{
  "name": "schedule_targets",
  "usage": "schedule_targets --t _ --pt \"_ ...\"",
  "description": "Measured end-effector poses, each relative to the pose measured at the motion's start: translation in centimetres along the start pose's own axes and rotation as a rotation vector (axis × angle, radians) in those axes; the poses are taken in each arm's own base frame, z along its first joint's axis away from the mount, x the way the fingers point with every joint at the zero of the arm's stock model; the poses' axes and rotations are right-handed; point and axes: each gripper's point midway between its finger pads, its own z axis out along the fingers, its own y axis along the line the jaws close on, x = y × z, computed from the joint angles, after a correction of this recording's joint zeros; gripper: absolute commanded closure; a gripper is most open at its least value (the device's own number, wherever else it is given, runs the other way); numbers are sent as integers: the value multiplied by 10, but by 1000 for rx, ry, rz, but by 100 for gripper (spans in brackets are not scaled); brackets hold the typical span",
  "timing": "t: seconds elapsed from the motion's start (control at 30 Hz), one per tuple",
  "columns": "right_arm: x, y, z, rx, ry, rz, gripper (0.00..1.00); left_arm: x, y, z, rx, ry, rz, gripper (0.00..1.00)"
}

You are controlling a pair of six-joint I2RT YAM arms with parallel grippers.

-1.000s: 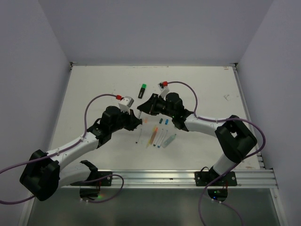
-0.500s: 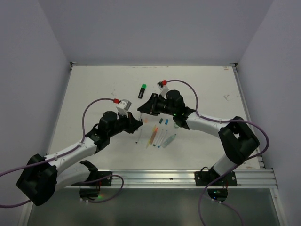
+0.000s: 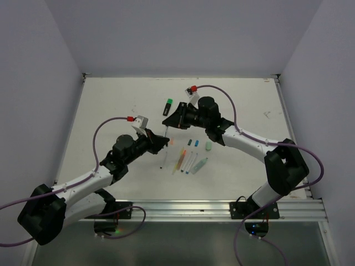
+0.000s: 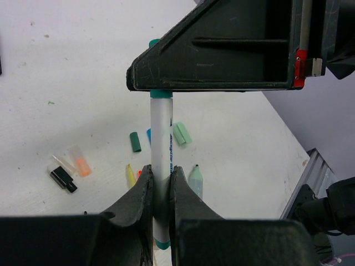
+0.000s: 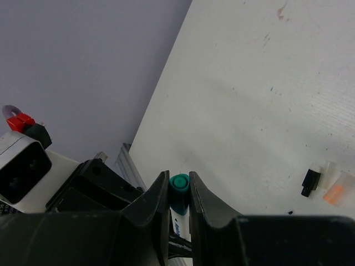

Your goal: Open the pen caps

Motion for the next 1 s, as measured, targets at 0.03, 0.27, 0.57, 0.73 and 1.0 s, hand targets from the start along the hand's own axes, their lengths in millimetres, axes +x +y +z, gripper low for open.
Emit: schedule_targets --t 0.03,0.27,0.57,0.73,1.0 --pt "-3 1 0 -2 -6 1 100 -2 0 0 1 -8 1 100" --pt "-52 1 -5 25 -153 7 100 12 -4 -2 24 32 -1 100" --pt "-278 56 -133 -35 -888 -119 100 126 15 -42 -24 427 -67 100" --pt "-268 67 -130 -51 -855 -133 100 114 8 -44 -5 389 -54 100" --pt "-190 -32 -114 271 -616 -84 100 84 -5 -23 -18 361 -33 100"
